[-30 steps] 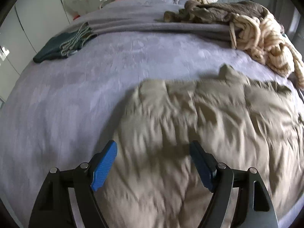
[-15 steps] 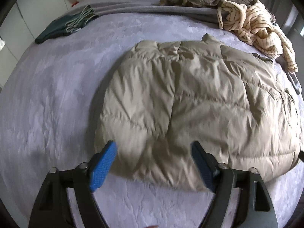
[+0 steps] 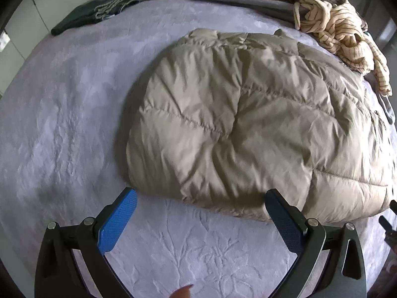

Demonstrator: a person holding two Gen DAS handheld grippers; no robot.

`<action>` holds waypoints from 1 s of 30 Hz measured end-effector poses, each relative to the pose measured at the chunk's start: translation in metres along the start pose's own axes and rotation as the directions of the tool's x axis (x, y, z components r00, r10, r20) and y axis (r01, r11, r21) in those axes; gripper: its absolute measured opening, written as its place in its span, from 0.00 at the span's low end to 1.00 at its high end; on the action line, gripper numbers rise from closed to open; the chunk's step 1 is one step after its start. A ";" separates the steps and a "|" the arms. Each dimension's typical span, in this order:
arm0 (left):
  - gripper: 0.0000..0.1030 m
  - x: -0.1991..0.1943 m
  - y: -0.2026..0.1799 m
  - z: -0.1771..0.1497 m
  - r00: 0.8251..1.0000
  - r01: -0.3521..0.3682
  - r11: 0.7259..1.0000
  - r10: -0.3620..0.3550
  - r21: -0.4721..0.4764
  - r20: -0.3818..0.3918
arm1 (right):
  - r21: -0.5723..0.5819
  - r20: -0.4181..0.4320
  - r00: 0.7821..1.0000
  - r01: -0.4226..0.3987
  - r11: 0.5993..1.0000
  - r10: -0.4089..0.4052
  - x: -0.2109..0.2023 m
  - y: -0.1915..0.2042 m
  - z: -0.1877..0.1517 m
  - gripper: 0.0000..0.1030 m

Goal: Fold large clothes

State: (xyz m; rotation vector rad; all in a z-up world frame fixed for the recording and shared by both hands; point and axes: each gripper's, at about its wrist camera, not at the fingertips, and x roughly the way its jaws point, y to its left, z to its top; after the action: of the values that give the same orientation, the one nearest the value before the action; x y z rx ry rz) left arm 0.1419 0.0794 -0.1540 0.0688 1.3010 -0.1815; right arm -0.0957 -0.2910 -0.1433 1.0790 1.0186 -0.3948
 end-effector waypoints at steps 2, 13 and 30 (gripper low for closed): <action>1.00 0.004 0.005 -0.001 1.000 0.014 0.999 -0.014 -0.031 -0.016 | 0.038 -0.012 1.000 -0.029 0.999 0.029 0.005 -0.006 0.000 0.77; 1.00 0.025 0.043 -0.003 0.970 0.224 0.946 -0.240 -0.236 -0.038 | 0.167 0.013 0.984 -0.179 0.970 0.179 0.023 -0.020 0.007 1.00; 1.00 0.083 0.054 0.014 0.843 0.494 0.721 -0.533 -0.486 0.065 | 0.248 -0.020 0.928 -0.356 0.901 0.372 0.080 -0.004 0.031 1.00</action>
State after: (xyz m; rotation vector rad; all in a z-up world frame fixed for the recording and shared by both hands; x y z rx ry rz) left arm 0.1855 0.1225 -0.2328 -0.7429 1.3880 -0.3229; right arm -0.0423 -0.3037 -0.2095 1.4806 0.8155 -0.1782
